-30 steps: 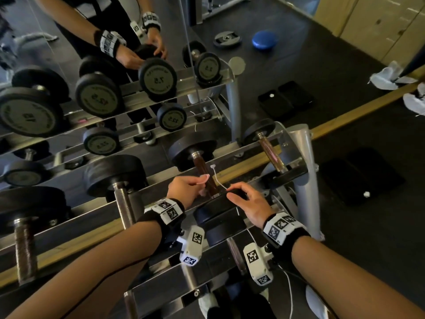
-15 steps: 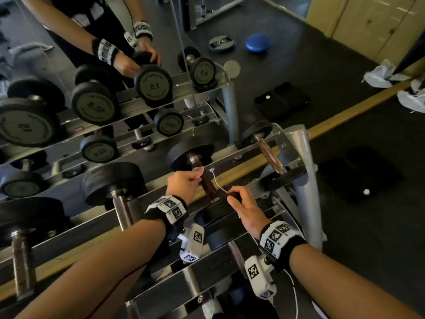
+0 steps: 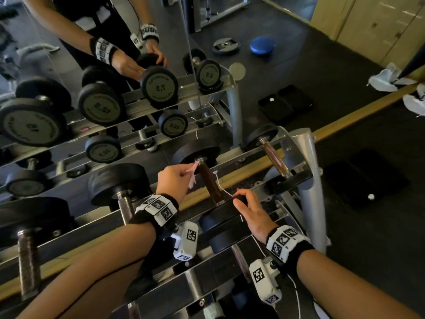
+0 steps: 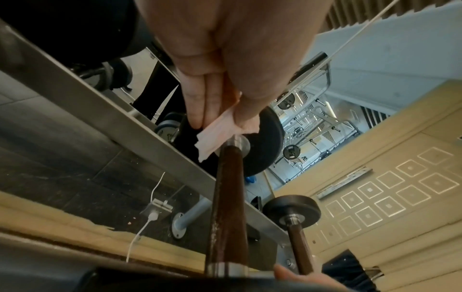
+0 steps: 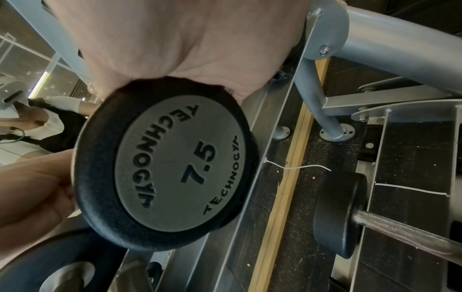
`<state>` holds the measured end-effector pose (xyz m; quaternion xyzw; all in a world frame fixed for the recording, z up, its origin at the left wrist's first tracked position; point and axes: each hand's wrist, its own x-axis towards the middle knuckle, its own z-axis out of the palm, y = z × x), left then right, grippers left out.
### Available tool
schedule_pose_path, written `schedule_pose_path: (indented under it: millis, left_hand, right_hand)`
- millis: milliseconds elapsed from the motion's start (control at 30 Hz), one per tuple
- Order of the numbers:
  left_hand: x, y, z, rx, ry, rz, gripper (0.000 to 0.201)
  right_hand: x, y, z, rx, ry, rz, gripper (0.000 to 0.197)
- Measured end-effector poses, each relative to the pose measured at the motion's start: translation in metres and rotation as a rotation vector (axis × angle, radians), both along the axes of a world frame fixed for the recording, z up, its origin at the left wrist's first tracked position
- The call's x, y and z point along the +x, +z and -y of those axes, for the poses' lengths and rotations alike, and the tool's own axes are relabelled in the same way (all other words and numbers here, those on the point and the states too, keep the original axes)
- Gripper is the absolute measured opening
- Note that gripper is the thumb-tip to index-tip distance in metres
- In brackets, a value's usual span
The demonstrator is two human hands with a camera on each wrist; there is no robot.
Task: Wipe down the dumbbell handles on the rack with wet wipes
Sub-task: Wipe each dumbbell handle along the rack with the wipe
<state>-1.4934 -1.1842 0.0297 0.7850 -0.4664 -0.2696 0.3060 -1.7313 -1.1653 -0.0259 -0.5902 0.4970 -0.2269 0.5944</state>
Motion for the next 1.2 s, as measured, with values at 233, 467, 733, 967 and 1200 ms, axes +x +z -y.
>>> schedule_pose_path:
  millis: [233,467,733,967,1200]
  left_hand:
    - [-0.012,-0.032,0.011,0.092,-0.121,-0.039,0.023]
    - [-0.022,-0.030,-0.021,0.222,-0.296,-0.126,0.037]
    - [-0.005,-0.043,-0.020,0.076,0.085,-0.455,0.018]
    - [-0.023,-0.050,0.006,-0.035,0.263,-0.841,0.020]
    - [-0.030,-0.049,-0.020,0.146,0.140,-0.859,0.020]
  right_hand:
    - [-0.001,-0.009,0.002,-0.007,0.002,0.028,0.014]
    - [0.001,-0.007,0.002,-0.020,-0.021,0.044,0.011]
    - [-0.001,-0.003,0.002,0.009,0.002,0.049,0.011]
    - [0.000,-0.006,0.003,0.030,-0.002,0.060,0.012]
    - [-0.002,-0.005,0.004,0.039,0.015,0.062,0.012]
